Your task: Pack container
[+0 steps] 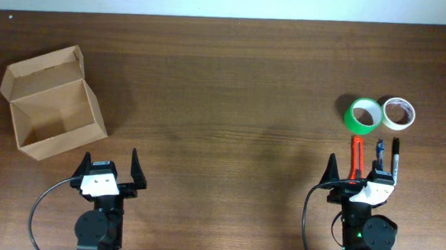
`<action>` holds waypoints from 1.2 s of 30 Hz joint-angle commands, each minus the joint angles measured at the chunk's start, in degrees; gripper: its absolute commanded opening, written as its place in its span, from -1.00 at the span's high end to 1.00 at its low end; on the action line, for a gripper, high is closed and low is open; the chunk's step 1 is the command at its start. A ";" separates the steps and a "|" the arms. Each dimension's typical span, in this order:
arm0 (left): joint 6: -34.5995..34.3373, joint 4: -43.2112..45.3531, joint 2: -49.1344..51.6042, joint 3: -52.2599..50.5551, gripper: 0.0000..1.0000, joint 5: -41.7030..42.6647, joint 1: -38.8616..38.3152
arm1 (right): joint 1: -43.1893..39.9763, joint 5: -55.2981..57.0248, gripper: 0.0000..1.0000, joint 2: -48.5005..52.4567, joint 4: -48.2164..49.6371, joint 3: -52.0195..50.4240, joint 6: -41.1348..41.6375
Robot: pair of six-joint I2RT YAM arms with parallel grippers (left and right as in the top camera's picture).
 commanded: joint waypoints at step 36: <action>0.68 -0.11 -0.52 -0.17 -1.00 -0.61 -0.22 | -0.44 0.48 -0.98 -0.50 -0.04 -0.52 0.39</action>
